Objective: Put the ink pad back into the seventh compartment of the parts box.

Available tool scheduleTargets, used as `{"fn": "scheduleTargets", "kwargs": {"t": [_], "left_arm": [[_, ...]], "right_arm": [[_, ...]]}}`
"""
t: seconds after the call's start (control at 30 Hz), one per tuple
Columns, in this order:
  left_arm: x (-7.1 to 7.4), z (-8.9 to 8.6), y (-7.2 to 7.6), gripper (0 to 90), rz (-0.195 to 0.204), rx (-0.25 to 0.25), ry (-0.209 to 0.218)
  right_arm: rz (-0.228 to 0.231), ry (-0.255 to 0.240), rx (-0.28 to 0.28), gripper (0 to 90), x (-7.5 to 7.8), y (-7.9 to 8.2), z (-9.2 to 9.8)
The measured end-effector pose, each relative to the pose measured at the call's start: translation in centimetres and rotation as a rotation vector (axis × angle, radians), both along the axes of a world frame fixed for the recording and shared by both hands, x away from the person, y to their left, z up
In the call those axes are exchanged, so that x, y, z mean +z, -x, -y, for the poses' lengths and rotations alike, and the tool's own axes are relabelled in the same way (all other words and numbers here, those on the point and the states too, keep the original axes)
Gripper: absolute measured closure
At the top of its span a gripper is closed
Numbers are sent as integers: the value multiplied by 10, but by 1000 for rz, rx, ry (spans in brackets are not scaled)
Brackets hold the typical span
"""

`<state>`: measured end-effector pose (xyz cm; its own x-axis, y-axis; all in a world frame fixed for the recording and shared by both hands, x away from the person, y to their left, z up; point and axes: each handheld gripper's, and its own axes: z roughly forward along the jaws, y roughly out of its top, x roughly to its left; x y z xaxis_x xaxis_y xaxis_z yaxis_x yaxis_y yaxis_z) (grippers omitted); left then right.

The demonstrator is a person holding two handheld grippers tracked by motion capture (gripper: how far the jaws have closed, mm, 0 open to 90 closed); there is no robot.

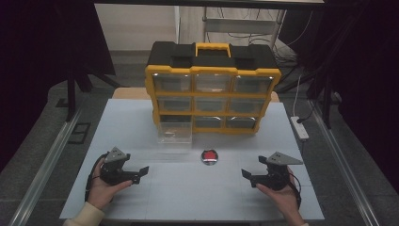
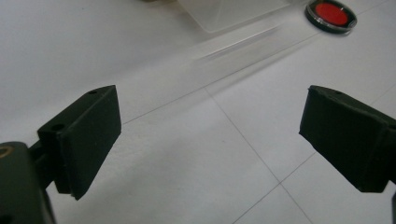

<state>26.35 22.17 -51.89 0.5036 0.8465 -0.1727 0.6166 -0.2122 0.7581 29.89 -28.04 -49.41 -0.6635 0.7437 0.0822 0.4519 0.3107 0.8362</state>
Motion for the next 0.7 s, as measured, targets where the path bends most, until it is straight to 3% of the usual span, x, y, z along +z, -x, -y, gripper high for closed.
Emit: {"fn": "scheduleTargets", "kwargs": {"t": [0.7], "left_arm": [[1, 3, 0, 64, 6, -22, -5]], "right_arm": [[-31, 25, 69, 93, 4, -16, -32]]}}
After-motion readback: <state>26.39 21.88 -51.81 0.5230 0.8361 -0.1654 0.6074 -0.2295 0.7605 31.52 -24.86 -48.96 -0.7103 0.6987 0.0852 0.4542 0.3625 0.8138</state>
